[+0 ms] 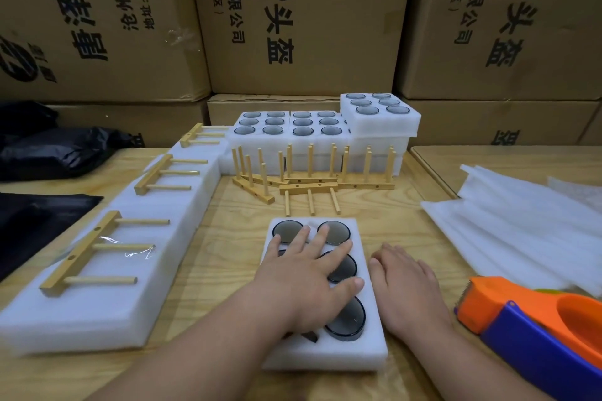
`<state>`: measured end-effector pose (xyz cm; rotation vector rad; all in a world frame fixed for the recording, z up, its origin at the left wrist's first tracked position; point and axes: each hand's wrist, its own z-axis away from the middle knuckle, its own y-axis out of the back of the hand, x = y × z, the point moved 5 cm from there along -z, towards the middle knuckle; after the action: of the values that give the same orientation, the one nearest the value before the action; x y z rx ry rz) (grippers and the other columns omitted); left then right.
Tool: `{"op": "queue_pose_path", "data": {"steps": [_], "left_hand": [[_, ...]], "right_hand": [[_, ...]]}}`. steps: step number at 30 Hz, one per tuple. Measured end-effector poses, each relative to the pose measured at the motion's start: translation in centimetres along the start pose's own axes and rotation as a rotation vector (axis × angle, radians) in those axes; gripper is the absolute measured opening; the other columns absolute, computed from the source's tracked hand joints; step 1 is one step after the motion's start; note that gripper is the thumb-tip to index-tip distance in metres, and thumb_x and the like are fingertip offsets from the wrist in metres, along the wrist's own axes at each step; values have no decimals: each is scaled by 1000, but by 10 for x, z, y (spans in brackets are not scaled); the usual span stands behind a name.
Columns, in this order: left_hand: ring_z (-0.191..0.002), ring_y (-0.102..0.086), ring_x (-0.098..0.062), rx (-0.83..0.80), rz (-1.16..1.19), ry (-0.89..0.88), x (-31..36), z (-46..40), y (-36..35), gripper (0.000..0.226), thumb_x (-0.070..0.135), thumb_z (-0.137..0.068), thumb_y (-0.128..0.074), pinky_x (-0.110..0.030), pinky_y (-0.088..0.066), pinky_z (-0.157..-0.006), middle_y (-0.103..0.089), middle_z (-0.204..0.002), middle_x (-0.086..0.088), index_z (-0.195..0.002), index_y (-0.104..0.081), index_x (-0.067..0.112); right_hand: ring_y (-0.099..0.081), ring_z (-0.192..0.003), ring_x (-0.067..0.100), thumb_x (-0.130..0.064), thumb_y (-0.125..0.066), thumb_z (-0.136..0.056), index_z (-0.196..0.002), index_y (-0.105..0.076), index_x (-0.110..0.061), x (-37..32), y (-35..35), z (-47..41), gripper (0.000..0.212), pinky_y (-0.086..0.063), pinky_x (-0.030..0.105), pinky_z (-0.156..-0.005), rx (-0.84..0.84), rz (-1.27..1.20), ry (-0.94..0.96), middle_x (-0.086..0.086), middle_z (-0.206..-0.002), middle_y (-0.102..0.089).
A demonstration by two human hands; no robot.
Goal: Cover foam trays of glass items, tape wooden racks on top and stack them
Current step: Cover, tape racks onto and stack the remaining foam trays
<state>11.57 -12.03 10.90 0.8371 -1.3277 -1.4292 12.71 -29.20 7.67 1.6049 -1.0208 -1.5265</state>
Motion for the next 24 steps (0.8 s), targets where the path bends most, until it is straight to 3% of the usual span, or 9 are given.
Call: {"op": "queue_pose_path", "data": {"steps": [4, 6, 9, 11, 13, 15, 17, 19, 24], "left_hand": [[-151, 26, -10, 2, -1, -10, -1, -1, 2, 70, 74, -95, -13, -53, 14, -122, 24, -165, 14, -157, 7, 49], [-154, 6, -2, 46, 163, -36, -6, -2, 6, 69, 74, -94, -19, -45, 4, -124, 8, -167, 18, -158, -9, 49], [-126, -48, 9, 437, 678, 124, -51, 10, 25, 54, 69, -91, -40, -28, -32, -103, -47, -141, 28, -138, -54, 45], [-133, -49, -6, 577, 804, 282, -91, 21, 16, 46, 58, -98, -43, -30, -36, -103, -57, -137, 21, -135, -60, 38], [-147, -35, -18, 392, 560, 342, -105, 26, -8, 44, 43, -106, -38, -36, -29, -117, -48, -154, 7, -146, -52, 29], [-143, -41, -23, 353, 367, 316, -103, 26, -23, 37, 33, -105, -43, -40, -33, -115, -53, -148, 5, -140, -56, 33], [-119, -56, -19, 434, 411, 265, -95, 29, -18, 28, 29, -99, -53, -41, -45, -100, -63, -119, 10, -123, -64, 38], [-108, -58, -17, 489, 474, 288, -95, 33, -10, 28, 29, -97, -56, -40, -49, -93, -63, -110, 11, -121, -65, 40], [-100, -61, -20, 489, 491, 279, -91, 36, -9, 32, 23, -93, -54, -40, -52, -88, -72, -102, 13, -114, -68, 43]], "right_hand": [[-34, -143, 10, -39, -27, -101, -92, -49, -33, -1, 0, 0, 25, -23, 44, -119, 15, 26, 1, -6, -136, -56], [-36, -141, 10, -38, -28, -101, -93, -49, -32, 0, 0, 1, 23, -24, 44, -119, 16, 35, -6, -5, -136, -57], [-36, -141, 11, -38, -30, -101, -96, -50, -32, 1, 0, 0, 22, -23, 43, -120, 26, 53, 1, -5, -138, -56], [-36, -141, 11, -38, -29, -100, -98, -52, -31, 1, -1, -1, 23, -22, 43, -120, 36, 61, 0, -6, -140, -55], [-31, -146, 11, -39, -24, -102, -111, -57, -29, 3, -3, -3, 35, -18, 42, -123, 36, 51, 2, -6, -150, -49], [-26, -150, 11, -42, -18, -105, -135, -55, -24, 3, -4, -3, 51, -13, 41, -125, 27, 19, 4, -5, -158, -40], [-36, -145, 16, -43, -14, -105, -137, -57, -18, 3, -2, -1, 59, -20, 41, -123, 48, -30, 16, -1, -150, -51], [-53, -128, 25, -45, -14, -103, -111, -66, -19, 2, 3, 6, 59, -36, 39, -109, 111, -116, 45, 3, -125, -65], [-45, -136, 21, -28, -40, -104, -135, -59, -12, -16, 19, 20, 39, -31, 26, -111, 93, -52, 255, 3, -142, -55]]}}
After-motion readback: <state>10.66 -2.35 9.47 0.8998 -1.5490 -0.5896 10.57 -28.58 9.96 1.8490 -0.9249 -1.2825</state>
